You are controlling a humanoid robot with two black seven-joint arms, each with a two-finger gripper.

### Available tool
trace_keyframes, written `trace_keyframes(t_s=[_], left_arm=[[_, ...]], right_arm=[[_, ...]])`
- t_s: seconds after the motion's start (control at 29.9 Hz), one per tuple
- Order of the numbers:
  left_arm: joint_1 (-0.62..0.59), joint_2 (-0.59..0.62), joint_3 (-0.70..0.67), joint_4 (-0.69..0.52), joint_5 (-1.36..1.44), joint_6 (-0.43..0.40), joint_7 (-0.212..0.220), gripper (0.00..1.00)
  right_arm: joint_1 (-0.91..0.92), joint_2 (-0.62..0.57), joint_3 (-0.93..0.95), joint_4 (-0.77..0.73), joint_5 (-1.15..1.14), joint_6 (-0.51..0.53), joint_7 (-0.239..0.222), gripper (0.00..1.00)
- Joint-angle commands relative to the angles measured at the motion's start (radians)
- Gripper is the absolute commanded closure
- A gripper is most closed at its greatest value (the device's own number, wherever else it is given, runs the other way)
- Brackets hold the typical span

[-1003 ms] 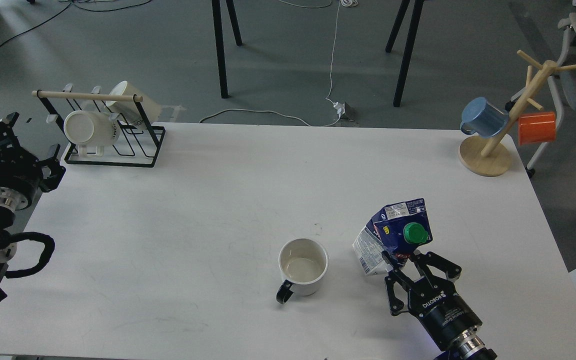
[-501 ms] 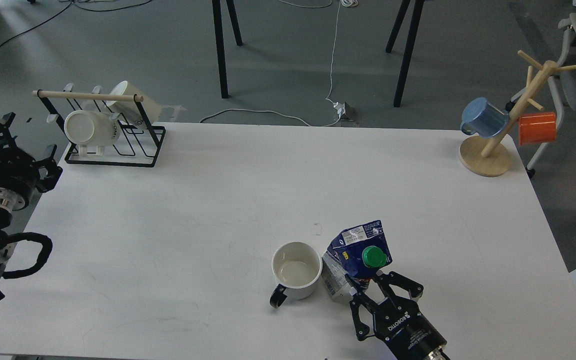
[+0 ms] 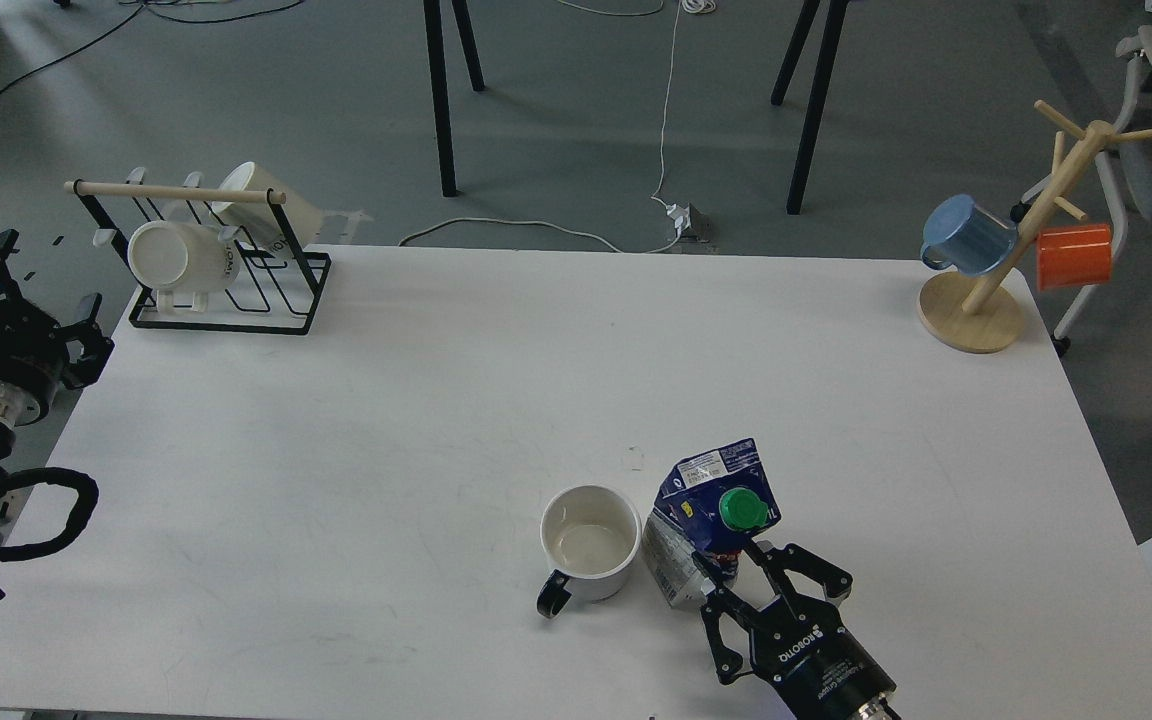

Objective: Place cup and milk with both arms

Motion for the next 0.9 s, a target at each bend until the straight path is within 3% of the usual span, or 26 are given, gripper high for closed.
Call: trace_keyframes(t_s=[0.0, 0.23, 0.27, 0.33, 0.7, 0.87], left_arm=[[0.000, 0.000, 0.001, 0.000, 0.000, 0.000, 0.000, 0.01], [0.000, 0.000, 0.000, 0.000, 0.000, 0.000, 0.000, 0.01], [0.000, 0.000, 0.000, 0.000, 0.000, 0.000, 0.000, 0.01], [0.000, 0.000, 0.001, 0.000, 0.000, 0.000, 0.000, 0.01], [0.000, -0.003, 0.000, 0.000, 0.000, 0.000, 0.000, 0.01], [0.000, -0.003, 0.001, 0.000, 0.000, 0.000, 0.000, 0.01]], right_arm=[[0.000, 0.000, -0.001, -0.001, 0.002, 0.000, -0.001, 0.53], [-0.005, 0.000, -0.004, -0.001, 0.005, 0.000, -0.001, 0.39], [-0.005, 0.000, -0.004, -0.001, 0.006, 0.000, -0.001, 0.32], [-0.006, -0.002, -0.004, 0.001, 0.006, 0.000, -0.004, 0.00], [-0.054, -0.019, -0.007, 0.045, 0.008, 0.000, -0.004, 0.00], [-0.106, -0.106, 0.002, 0.139, 0.003, 0.000, -0.001, 0.00]])
